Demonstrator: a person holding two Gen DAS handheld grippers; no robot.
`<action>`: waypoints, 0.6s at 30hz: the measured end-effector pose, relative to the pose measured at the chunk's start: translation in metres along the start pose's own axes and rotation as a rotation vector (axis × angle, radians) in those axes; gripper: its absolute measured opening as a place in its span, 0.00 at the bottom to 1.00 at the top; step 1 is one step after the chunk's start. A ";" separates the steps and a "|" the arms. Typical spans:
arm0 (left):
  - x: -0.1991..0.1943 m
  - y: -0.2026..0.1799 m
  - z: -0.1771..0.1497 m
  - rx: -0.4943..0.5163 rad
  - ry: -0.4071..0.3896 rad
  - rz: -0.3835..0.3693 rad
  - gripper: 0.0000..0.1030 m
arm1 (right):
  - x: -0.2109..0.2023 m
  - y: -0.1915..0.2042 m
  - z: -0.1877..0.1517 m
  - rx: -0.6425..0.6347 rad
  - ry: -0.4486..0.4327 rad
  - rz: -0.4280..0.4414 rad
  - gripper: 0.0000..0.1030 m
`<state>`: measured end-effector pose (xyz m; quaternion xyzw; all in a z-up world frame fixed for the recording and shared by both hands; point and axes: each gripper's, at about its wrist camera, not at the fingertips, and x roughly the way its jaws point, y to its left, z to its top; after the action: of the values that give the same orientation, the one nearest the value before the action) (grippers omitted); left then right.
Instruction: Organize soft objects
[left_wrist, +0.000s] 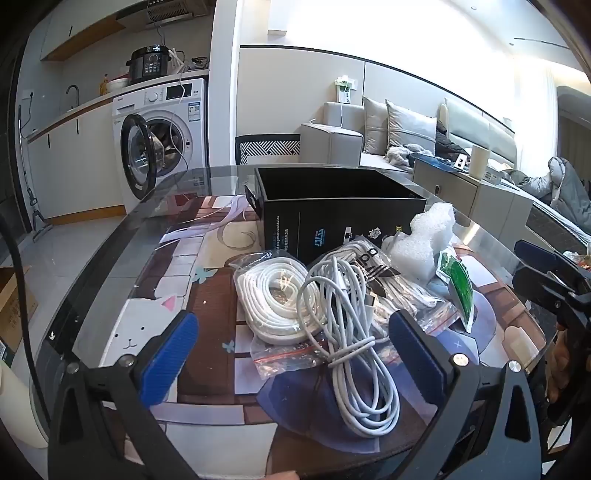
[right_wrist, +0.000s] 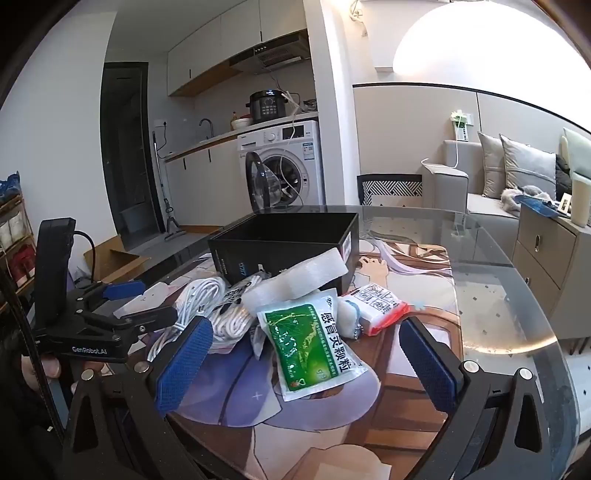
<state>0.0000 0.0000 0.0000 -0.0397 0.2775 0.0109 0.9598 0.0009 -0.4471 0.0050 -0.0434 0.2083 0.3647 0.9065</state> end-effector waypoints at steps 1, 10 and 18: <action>0.000 0.000 0.000 0.002 -0.003 0.000 1.00 | 0.000 0.000 0.000 -0.002 0.001 -0.003 1.00; -0.008 -0.001 -0.001 -0.004 -0.010 -0.014 1.00 | 0.001 0.004 -0.002 -0.002 0.002 0.008 1.00; -0.005 0.003 0.001 -0.023 -0.025 -0.015 1.00 | 0.000 0.005 -0.002 -0.015 0.002 0.017 1.00</action>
<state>-0.0042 0.0032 0.0032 -0.0526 0.2652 0.0076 0.9627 -0.0032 -0.4436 0.0036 -0.0490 0.2069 0.3740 0.9027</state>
